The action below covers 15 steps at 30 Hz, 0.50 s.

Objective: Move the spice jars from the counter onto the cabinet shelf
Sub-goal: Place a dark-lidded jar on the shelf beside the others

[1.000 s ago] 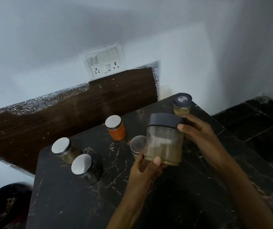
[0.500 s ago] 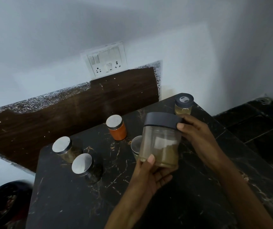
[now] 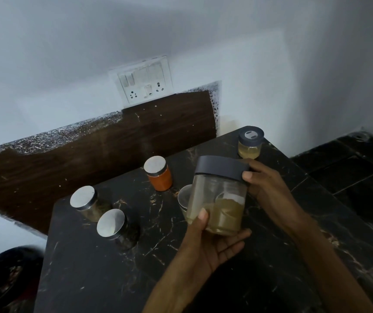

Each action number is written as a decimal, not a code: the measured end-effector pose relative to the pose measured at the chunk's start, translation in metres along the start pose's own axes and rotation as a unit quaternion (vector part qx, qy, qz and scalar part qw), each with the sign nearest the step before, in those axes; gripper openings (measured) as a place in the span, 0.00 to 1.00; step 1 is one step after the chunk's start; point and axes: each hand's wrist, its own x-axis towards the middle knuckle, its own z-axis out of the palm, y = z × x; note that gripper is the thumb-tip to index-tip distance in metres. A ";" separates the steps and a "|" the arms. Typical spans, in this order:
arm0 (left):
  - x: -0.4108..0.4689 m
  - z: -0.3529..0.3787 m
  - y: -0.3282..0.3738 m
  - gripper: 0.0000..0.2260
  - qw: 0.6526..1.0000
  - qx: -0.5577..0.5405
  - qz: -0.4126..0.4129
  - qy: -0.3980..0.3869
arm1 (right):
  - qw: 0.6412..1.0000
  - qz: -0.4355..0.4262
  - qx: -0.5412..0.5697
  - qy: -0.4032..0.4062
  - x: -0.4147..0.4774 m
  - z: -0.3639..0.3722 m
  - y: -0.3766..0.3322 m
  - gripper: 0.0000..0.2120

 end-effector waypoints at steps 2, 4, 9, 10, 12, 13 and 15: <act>0.003 0.000 -0.002 0.50 0.998 0.012 0.033 0.043 | 0.999 -0.016 -0.045 -0.006 -0.002 0.002 0.000 0.13; 0.005 -0.001 -0.005 0.49 0.995 0.027 0.059 0.081 | 0.996 -0.036 -0.077 -0.013 -0.002 0.006 0.001 0.11; 0.004 0.001 -0.007 0.50 0.997 -0.016 0.036 0.068 | 0.993 -0.035 -0.113 -0.003 0.003 0.006 0.006 0.09; 0.003 0.000 -0.007 0.43 0.997 -0.020 0.035 0.069 | 0.994 -0.025 -0.110 -0.013 0.004 0.005 0.006 0.10; 0.001 -0.001 -0.008 0.33 0.997 -0.029 0.023 0.070 | 0.998 -0.001 -0.051 -0.029 0.003 0.003 0.007 0.12; 0.000 -0.001 -0.008 0.34 0.997 -0.028 0.013 0.064 | 0.999 0.008 -0.020 -0.030 0.002 0.002 0.007 0.13; -0.002 -0.001 -0.007 0.44 0.998 -0.020 0.006 0.055 | 1.000 0.009 0.002 -0.021 0.000 0.003 0.006 0.13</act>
